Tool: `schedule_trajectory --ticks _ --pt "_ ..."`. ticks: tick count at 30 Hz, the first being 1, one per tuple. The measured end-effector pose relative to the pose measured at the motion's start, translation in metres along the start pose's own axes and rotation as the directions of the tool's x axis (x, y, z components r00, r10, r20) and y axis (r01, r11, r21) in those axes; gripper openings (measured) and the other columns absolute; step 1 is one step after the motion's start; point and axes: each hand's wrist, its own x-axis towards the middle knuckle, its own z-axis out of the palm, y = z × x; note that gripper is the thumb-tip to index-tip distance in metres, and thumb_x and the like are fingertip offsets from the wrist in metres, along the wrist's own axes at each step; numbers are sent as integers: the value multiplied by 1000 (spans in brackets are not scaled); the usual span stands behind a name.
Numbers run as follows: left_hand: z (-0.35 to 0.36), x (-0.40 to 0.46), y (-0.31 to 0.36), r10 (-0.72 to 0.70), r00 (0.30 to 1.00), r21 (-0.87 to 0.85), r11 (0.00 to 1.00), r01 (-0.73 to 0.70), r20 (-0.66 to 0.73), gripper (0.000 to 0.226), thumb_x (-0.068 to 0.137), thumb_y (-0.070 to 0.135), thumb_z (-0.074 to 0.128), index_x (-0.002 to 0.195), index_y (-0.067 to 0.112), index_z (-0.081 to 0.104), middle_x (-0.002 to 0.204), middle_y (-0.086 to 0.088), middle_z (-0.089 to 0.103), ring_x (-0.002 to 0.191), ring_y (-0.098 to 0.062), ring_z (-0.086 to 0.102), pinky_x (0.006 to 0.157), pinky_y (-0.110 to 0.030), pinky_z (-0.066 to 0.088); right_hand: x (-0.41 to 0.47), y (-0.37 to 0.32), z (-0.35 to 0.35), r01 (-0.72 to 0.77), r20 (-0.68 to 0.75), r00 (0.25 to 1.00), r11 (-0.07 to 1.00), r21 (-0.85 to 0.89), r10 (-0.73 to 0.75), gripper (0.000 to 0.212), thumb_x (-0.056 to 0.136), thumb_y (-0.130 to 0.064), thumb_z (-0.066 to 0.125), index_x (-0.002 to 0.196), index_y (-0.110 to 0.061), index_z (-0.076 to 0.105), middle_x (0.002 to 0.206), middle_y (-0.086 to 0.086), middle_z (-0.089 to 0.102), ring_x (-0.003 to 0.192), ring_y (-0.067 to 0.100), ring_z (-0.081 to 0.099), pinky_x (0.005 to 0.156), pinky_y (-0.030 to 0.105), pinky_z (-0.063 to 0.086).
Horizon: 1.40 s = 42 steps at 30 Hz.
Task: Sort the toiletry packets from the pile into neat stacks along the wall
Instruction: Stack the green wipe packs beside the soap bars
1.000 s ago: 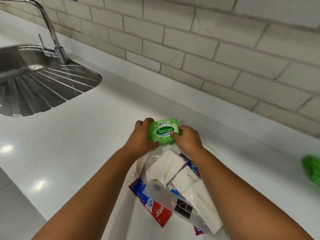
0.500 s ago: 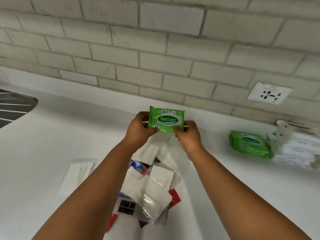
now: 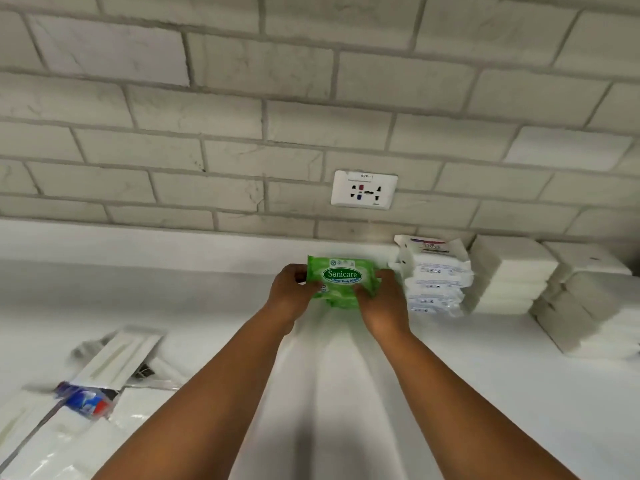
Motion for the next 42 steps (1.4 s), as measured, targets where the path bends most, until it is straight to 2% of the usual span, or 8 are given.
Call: schedule_trajectory --ticks 10,14,16,18,22,29,36,42 --pt "65 30 0 -11 999 180 983 20 -54 18 84 6 64 100 14 62 86 5 66 75 -11 62 55 -19 42 27 44 -6 143 105 988 913 -381 -111 52 95 -25 50 142 -9 31 136 16 40 122 32 45 97 38 43" --pt "72 34 -6 -20 992 172 984 41 -122 10 88 15 62 98 17 62 87 4 65 74 -11 60 57 -23 43 25 40 -10 211 95 977 773 -599 -193 42 88 -15 59 128 -11 45 134 17 43 111 30 53 80 35 50" --pt "73 35 -8 -21 986 158 986 47 -163 10 93 20 54 93 14 62 85 1 64 71 -13 56 60 -24 41 28 40 -8 282 59 945 708 -648 -323 40 69 -15 77 105 -11 62 113 16 58 95 32 60 66 36 52" --pt "74 36 -11 -45 981 133 989 72 -190 26 96 22 43 88 9 63 80 -3 63 69 -17 54 62 -28 40 37 45 1 390 87 900 700 -598 -427 36 69 -20 80 101 -12 66 111 15 62 100 36 60 76 42 53" --pt "83 34 -18 -83 987 46 995 90 -134 30 101 24 36 93 20 64 92 -2 69 88 -21 64 82 -34 50 47 61 16 466 270 884 756 -460 -381 46 99 -33 42 142 -17 39 154 11 29 143 36 21 117 48 20" --pt "95 34 -27 11 987 105 994 6 -160 33 102 23 33 108 18 65 101 -2 70 93 -21 66 89 -42 53 53 74 17 493 240 869 792 -361 -432 45 98 -28 46 140 -13 45 151 15 36 141 41 26 113 54 25" --pt "90 30 -22 1 990 148 989 20 -140 37 99 30 35 124 15 59 119 -5 66 106 -22 62 95 -41 50 53 67 14 492 231 871 758 -429 -435 47 97 -31 44 141 -13 44 151 15 36 143 39 21 117 51 12" --pt "56 9 -8 11 972 199 979 37 -236 38 101 27 41 133 11 52 135 -7 54 122 -22 51 95 -26 38 23 37 10 526 303 849 742 -416 -433 51 97 -35 45 145 -19 37 157 8 24 147 33 7 119 45 3"
